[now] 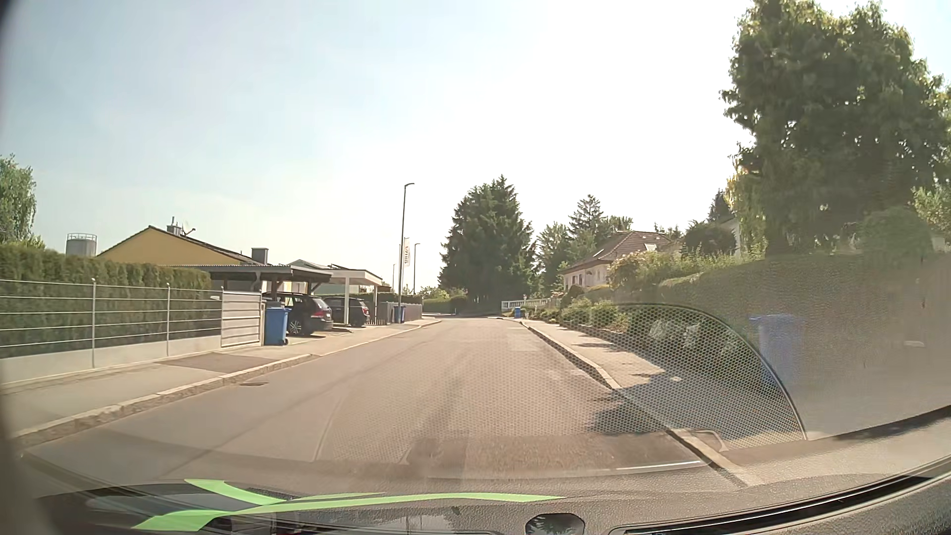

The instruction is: Follow the waypoints while adhering to traffic rules and regulations

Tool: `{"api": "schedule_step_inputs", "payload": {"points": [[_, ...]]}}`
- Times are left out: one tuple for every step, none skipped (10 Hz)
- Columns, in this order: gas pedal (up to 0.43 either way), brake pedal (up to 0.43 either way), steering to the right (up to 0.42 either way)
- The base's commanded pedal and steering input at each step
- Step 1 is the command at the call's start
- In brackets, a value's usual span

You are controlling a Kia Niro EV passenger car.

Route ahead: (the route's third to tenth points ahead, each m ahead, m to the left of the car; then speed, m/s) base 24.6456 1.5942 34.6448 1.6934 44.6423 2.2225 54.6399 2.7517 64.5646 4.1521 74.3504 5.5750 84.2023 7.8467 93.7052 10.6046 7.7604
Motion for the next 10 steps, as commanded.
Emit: {"api": "schedule_step_inputs", "payload": {"points": [[0.197, 0.000, -0.002], [0.197, 0.000, -0.005], [0.197, 0.000, -0.005], [0.197, 0.000, -0.006], [0.197, 0.000, -0.008], [0.197, 0.000, -0.009], [0.197, 0.000, -0.009], [0.197, 0.000, -0.008], [0.197, 0.000, -0.009], [0.189, 0.000, -0.009]]}}
